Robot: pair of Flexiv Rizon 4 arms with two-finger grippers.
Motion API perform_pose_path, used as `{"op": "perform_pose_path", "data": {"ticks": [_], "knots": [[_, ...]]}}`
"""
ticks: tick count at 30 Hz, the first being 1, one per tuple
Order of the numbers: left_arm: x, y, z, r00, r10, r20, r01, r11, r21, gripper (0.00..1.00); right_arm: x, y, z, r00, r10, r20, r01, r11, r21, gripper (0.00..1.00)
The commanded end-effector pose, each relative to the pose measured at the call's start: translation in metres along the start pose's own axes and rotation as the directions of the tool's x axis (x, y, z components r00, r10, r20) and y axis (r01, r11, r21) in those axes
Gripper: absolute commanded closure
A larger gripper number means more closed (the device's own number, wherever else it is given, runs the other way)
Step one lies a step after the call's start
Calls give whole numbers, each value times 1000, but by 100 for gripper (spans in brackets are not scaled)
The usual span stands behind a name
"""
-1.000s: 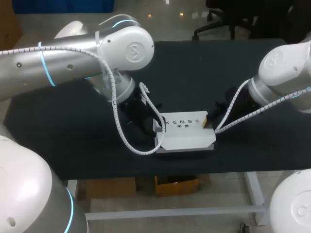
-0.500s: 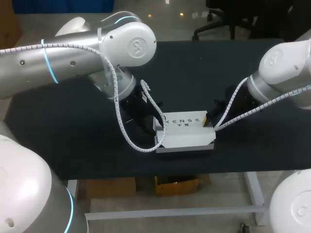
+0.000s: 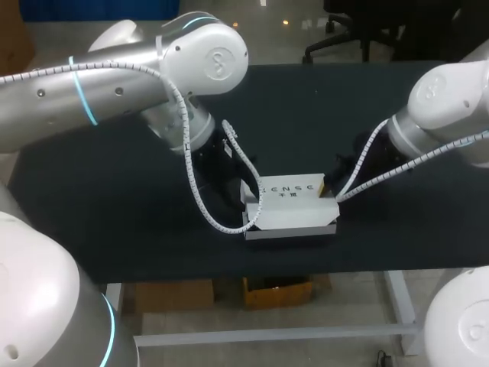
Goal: Assemble the packaging by folding the flat box into shape, placing the metal phone stand inside, and closing the box properly
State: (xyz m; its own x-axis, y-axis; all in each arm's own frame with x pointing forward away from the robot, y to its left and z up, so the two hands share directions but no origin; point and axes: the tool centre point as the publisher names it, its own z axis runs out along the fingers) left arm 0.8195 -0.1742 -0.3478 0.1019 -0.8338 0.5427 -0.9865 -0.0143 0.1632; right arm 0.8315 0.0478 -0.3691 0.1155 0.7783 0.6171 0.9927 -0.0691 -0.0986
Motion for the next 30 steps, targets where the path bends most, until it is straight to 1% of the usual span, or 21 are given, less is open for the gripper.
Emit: {"op": "perform_pose_path", "data": {"ticks": [1,10,21,30], "knots": [[7,-6,2,1000,-6,6,7,1000,-21,53,4,3,1,1000,4,-2,-4,1000,17,55],[8,-10,2,999,-33,22,34,998,-57,53,5,5,1,1000,20,2,-20,999,34,55],[11,-12,0,999,-43,20,44,996,-72,53,8,5,-4,1000,29,10,-30,999,43,54],[11,-14,-2,998,-55,19,56,995,-82,53,9,7,-4,999,36,9,-36,998,54,55]]}}
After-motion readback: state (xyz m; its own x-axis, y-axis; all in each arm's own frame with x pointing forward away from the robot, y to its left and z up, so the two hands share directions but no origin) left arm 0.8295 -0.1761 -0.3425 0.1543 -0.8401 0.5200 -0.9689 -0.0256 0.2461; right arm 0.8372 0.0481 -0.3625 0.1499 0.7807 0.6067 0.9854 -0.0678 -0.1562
